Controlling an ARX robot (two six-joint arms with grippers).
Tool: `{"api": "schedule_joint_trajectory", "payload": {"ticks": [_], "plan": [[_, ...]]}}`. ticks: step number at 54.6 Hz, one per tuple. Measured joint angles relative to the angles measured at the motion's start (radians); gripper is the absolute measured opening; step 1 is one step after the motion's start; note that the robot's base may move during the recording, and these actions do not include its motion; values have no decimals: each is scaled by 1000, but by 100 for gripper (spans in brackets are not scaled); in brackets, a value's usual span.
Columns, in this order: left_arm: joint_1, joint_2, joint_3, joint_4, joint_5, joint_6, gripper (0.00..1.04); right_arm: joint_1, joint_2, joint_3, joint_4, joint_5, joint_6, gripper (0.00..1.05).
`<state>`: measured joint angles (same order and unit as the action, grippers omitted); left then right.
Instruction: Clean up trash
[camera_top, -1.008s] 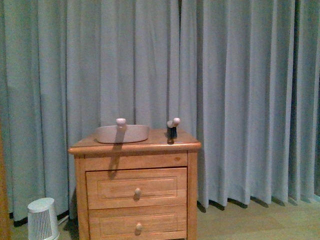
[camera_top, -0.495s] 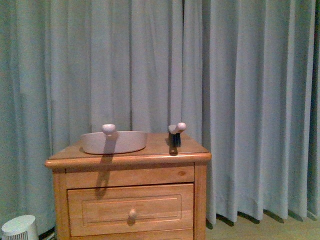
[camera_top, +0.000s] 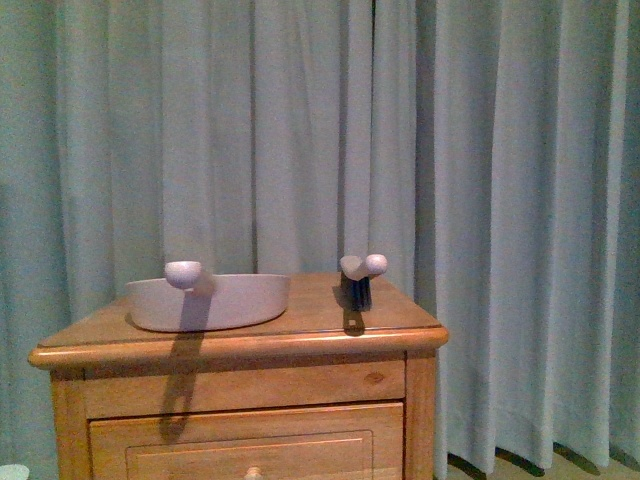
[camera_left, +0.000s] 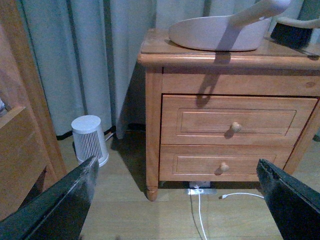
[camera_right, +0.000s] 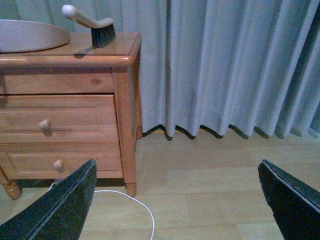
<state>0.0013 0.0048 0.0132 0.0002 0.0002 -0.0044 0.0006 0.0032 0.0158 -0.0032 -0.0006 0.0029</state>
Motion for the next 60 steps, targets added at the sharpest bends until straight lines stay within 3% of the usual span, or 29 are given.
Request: {"api": "schedule_joint_trajectory", "payload": {"ticks": [58,59,60], "plan": [[0,0,0,0,0,0,97,0,0,0,0,0,0,97],[0,0,0,0,2,0,97,0,0,0,0,0,0,97],[23,21,12,-35,94,-22,97,0,0,0,0,0,0,97]]}}
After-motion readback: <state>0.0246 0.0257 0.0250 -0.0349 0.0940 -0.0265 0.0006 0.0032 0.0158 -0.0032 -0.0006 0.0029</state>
